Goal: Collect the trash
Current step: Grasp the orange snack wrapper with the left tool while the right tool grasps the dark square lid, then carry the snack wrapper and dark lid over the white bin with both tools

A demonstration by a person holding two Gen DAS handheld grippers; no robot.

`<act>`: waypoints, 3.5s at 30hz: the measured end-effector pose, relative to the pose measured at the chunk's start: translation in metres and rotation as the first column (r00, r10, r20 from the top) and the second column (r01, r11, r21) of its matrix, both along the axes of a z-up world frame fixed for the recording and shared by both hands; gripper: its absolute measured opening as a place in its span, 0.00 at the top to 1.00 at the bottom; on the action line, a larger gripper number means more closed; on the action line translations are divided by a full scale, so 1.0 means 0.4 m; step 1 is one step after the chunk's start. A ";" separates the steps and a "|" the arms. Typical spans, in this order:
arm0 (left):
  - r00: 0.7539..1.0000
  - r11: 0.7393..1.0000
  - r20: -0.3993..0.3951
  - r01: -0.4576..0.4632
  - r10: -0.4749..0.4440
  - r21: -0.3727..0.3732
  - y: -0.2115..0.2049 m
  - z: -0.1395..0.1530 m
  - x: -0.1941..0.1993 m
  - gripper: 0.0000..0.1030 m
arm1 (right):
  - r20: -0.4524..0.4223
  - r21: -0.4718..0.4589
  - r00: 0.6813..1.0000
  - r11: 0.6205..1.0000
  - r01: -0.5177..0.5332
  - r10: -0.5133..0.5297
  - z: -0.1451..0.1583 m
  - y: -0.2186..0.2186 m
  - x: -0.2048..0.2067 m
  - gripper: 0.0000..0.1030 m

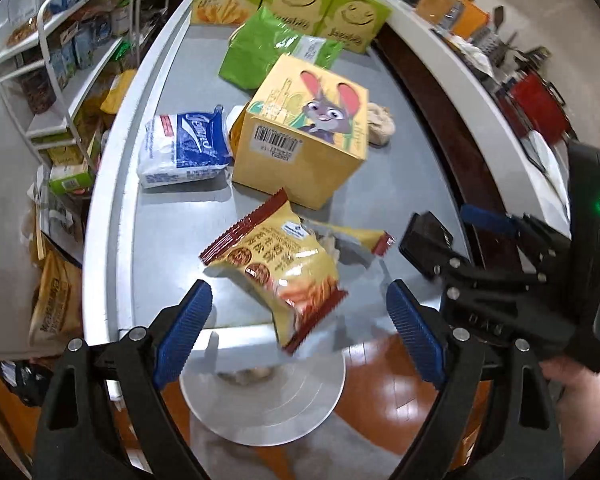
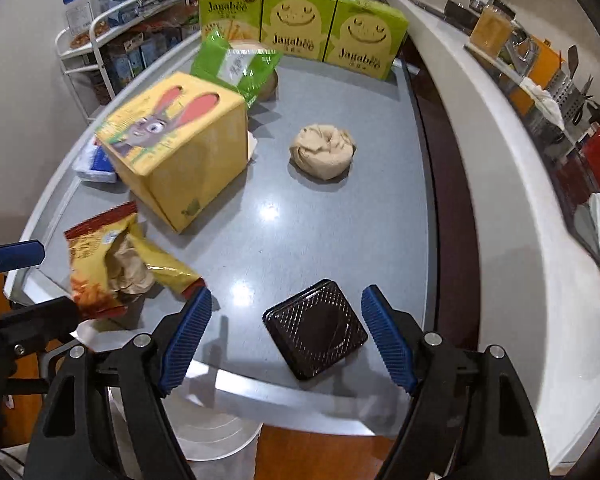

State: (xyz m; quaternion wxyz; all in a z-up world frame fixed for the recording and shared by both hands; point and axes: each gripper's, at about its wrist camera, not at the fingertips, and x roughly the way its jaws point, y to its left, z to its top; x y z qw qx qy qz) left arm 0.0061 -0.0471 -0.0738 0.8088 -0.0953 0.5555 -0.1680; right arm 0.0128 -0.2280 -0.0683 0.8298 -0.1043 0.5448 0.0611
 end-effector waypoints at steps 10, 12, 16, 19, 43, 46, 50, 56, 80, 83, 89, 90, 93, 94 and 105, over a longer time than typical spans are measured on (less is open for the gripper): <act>0.999 0.998 -0.034 -0.021 0.023 0.061 -0.019 -0.072 0.042 0.18 | -0.070 -0.010 0.997 1.000 -0.009 0.008 -0.060 -0.006 0.018 0.26; 0.999 0.998 -0.037 -0.008 0.010 0.065 -0.020 -0.080 0.047 0.27 | -0.090 -0.008 0.996 1.000 -0.011 0.010 -0.071 -0.008 0.018 0.28; 1.000 0.996 -0.018 0.027 -0.025 0.084 -0.027 -0.076 0.049 0.36 | -0.138 0.032 0.990 0.999 -0.002 0.007 -0.086 -0.020 0.014 0.43; 0.999 0.997 -0.020 0.028 -0.027 0.077 -0.018 -0.075 0.048 0.44 | -0.135 0.039 0.991 0.999 -0.003 0.009 -0.084 -0.020 0.005 0.49; 0.999 0.999 0.002 0.035 -0.035 0.040 0.053 -0.056 0.024 0.61 | -0.122 0.221 0.990 0.971 0.089 -0.063 -0.041 -0.031 -0.003 0.56; 0.999 0.999 0.018 0.036 -0.037 0.030 0.059 -0.040 0.020 0.61 | -0.112 0.244 0.991 0.965 0.097 -0.071 -0.024 -0.037 -0.009 0.56; 0.998 0.999 0.046 0.046 -0.047 0.014 0.070 -0.006 0.006 0.61 | -0.095 0.270 0.993 0.958 0.098 -0.075 0.003 -0.041 -0.019 0.56; 0.995 0.998 0.077 0.056 -0.058 0.018 0.080 0.033 -0.024 0.61 | -0.062 0.305 0.995 0.948 0.088 -0.073 0.051 -0.041 -0.044 0.56; 0.990 0.996 0.115 0.080 -0.085 0.041 0.097 0.079 -0.086 0.61 | -0.022 0.381 0.999 0.923 0.047 -0.042 0.127 -0.037 -0.100 0.56; 0.986 0.992 0.118 0.113 -0.118 0.048 0.094 0.087 -0.107 0.61 | -0.022 0.395 1.000 0.918 0.025 -0.018 0.144 -0.027 -0.124 0.56; 0.977 0.979 0.089 0.190 -0.195 0.070 0.081 0.078 -0.162 0.61 | -0.055 0.405 0.998 0.914 -0.007 0.031 0.148 -0.008 -0.179 0.56; 0.975 0.977 0.083 0.198 -0.204 0.073 0.080 0.074 -0.169 0.61 | -0.067 0.403 0.997 0.915 -0.012 0.043 0.144 -0.003 -0.192 0.56; 0.971 0.970 0.053 0.230 -0.235 0.078 0.073 0.055 -0.198 0.61 | -0.103 0.393 0.992 0.919 -0.021 0.067 0.124 0.005 -0.220 0.56; 0.968 0.966 0.037 0.244 -0.247 0.082 0.070 0.044 -0.210 0.61 | -0.114 0.392 0.991 0.920 -0.022 0.072 0.116 0.007 -0.228 0.56; 0.934 0.925 -0.109 0.352 -0.339 0.140 0.041 -0.096 -0.287 0.61 | -0.261 0.347 0.958 0.938 -0.020 0.117 -0.025 0.031 -0.304 0.56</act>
